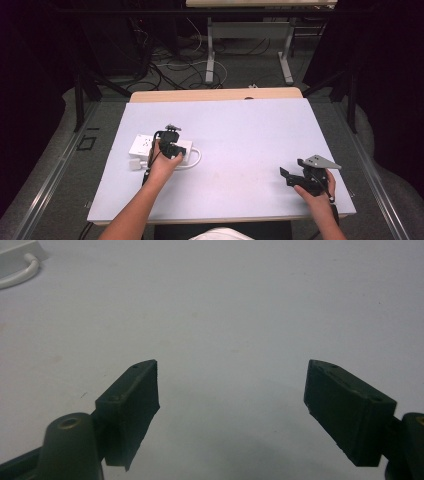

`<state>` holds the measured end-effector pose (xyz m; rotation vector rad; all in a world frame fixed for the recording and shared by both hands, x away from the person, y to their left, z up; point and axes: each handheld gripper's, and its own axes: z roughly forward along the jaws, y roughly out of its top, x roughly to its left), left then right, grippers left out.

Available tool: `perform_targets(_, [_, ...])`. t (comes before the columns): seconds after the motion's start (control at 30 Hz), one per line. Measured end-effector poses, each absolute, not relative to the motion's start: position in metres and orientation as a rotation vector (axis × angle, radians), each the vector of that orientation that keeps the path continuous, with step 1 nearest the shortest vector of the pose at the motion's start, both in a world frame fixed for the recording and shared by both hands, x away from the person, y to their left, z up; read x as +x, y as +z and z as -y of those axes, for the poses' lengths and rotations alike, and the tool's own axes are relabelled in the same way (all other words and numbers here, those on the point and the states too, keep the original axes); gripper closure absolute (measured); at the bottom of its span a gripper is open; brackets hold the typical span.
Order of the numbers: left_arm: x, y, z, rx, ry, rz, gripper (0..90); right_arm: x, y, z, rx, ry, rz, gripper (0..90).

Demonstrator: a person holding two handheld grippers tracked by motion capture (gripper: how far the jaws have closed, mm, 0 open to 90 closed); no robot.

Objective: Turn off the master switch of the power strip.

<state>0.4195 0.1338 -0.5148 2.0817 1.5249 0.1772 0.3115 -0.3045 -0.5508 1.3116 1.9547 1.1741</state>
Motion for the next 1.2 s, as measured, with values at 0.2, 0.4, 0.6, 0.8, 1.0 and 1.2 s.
perform_targets(0.2, [0.42,-0.514,-0.135,2.079,0.18,-1.535,87.9,0.311,-0.551,0.305,1.314,1.172,-1.958,21.4])
perform_targets(0.4, [0.419,-0.514,-0.136,2.082,0.189,-1.534,84.5,0.312,-0.552,0.303,1.32,1.178,-1.949,21.5])
perform_targets(0.6, [0.418,-0.512,-0.138,2.067,0.189,-1.536,80.2,0.311,-0.551,0.304,1.317,1.181,-1.96,21.5])
perform_targets(0.8, [0.414,-0.509,-0.139,2.078,0.202,-1.509,76.1,0.311,-0.551,0.304,1.315,1.186,-1.962,21.4])
perform_targets(1.0, [0.411,-0.507,-0.141,2.078,0.216,-1.482,70.7,0.311,-0.551,0.304,1.312,1.183,-1.962,21.4])
perform_targets(1.2, [0.408,-0.503,-0.145,2.083,0.229,-1.469,69.3,0.311,-0.551,0.304,1.313,1.184,-1.96,21.4])
